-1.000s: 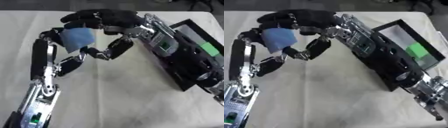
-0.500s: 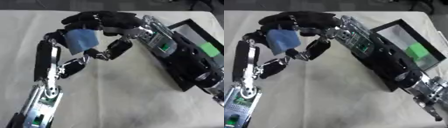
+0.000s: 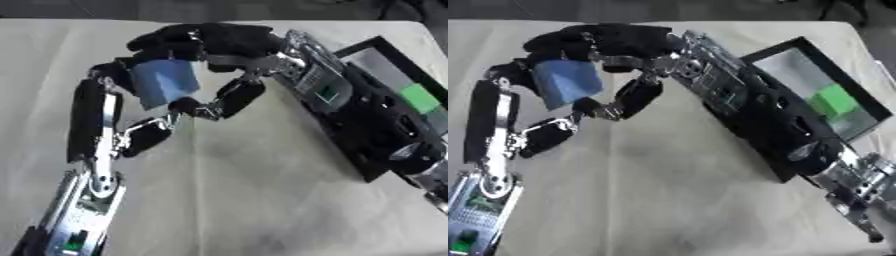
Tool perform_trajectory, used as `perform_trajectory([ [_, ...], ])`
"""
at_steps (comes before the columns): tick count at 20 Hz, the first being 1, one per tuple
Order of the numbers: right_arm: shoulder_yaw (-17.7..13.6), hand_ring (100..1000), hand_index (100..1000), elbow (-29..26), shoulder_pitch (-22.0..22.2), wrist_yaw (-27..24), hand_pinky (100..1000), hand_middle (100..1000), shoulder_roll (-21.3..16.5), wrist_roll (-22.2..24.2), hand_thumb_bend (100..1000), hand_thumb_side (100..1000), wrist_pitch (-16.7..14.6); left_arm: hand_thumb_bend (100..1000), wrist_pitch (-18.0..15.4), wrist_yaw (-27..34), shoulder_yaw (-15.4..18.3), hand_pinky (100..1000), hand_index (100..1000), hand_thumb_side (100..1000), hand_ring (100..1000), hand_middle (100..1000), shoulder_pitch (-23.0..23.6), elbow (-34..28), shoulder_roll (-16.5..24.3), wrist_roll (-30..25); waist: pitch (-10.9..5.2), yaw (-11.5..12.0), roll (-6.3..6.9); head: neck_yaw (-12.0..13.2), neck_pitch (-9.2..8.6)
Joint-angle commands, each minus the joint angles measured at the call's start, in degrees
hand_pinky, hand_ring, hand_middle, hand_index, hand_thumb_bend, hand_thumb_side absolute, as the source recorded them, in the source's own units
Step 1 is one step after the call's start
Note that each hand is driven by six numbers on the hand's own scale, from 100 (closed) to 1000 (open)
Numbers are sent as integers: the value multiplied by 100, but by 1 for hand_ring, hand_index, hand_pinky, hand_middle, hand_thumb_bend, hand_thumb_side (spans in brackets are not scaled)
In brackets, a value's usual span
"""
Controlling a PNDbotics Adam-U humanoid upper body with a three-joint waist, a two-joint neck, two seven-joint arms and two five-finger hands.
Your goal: Pick up the objects with one hand, pass them to the other hand, and then place them into the box on the other side of the table.
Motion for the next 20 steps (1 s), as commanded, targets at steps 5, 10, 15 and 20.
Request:
perform_trajectory([
  [5, -132, 878, 1000, -5, -33, 72, 1000, 936, -104, -135, 100, 258, 36, 100, -5, -27, -29, 743, 462, 161, 516, 359, -100, -151, -40, 39, 31, -35, -60, -28, -25],
  [10, -134, 874, 1000, 1, -19, 67, 1000, 935, -105, -165, 100, 251, 67, 100, -26, -62, -45, 743, 462, 159, 517, 359, -102, -172, -38, 36, 38, -30, -65, -38, -34],
  [15, -135, 876, 1000, 9, -16, -27, 1000, 941, -106, -89, 100, 241, 98, 100, -43, -112, -64, 743, 462, 160, 517, 358, -94, -166, -47, 25, 43, -29, -69, -62, -58],
  [20, -138, 878, 1000, 55, -9, -118, 1000, 948, -98, 91, 100, 235, 140, 100, -66, -153, -80, 744, 461, 156, 517, 357, -96, -184, -53, 26, 55, -27, -71, -89, -73],
])
